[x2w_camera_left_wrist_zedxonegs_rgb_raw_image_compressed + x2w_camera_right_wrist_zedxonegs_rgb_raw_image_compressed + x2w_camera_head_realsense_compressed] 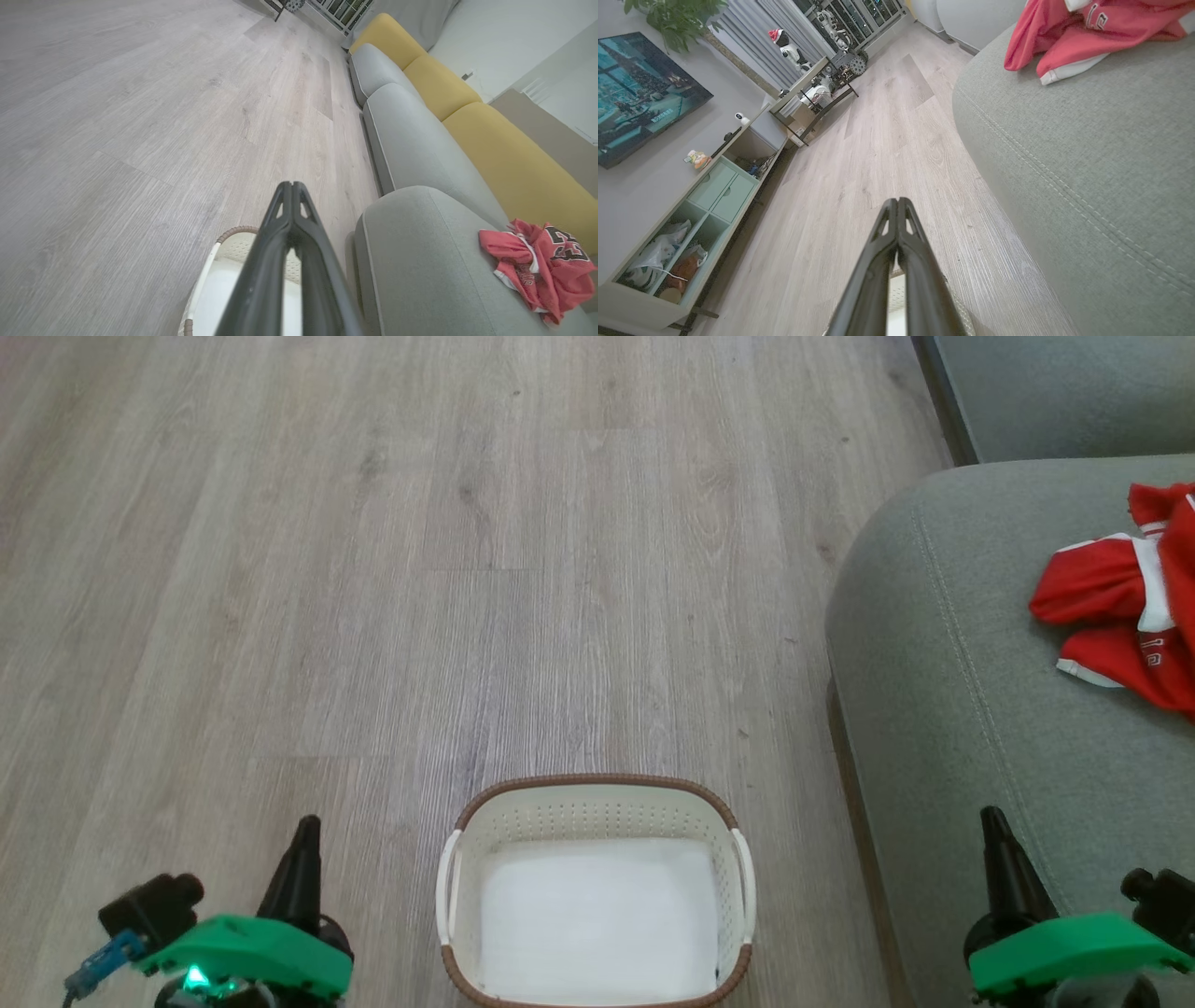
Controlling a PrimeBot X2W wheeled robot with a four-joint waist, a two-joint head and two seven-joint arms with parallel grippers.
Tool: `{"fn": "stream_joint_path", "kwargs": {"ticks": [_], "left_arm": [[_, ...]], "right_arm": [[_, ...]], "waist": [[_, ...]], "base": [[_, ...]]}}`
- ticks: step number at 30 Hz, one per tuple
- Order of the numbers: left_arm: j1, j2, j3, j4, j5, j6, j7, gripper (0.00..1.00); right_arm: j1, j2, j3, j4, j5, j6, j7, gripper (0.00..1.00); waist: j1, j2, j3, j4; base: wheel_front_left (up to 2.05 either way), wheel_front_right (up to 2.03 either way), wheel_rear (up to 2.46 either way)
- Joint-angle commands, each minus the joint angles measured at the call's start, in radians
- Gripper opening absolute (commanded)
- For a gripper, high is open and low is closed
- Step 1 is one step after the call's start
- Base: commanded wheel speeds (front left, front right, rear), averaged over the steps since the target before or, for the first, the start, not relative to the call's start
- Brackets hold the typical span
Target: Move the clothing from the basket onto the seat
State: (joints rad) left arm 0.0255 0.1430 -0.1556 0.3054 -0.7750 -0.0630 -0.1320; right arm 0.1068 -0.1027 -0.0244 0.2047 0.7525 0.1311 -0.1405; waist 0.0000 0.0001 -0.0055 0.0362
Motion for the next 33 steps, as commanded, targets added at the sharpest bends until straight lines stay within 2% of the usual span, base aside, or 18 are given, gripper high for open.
{"fn": "stream_joint_path", "kwargs": {"ticks": [1, 33], "left_arm": [[-0.051, 0.0, 0.028, -0.034, -0.026, -0.011, 0.007, 0.0], [-0.084, -0.037, 0.125, -0.044, -0.347, -0.033, 0.102, 0.0]], "right_arm": [[-0.055, -0.007, -0.001, -0.026, 0.028, 0.0, 0.005, 0.0], [-0.118, 0.011, -0.029, 0.0, 0.363, 0.0, 0.098, 0.0]], "waist": [[0.0, -0.0001, 0.0, -0.001], [0.0, -0.0001, 0.004, -0.015]], "base": [[0.0, 0.0, 0.0], [0.0, 0.0, 0.0]]}}
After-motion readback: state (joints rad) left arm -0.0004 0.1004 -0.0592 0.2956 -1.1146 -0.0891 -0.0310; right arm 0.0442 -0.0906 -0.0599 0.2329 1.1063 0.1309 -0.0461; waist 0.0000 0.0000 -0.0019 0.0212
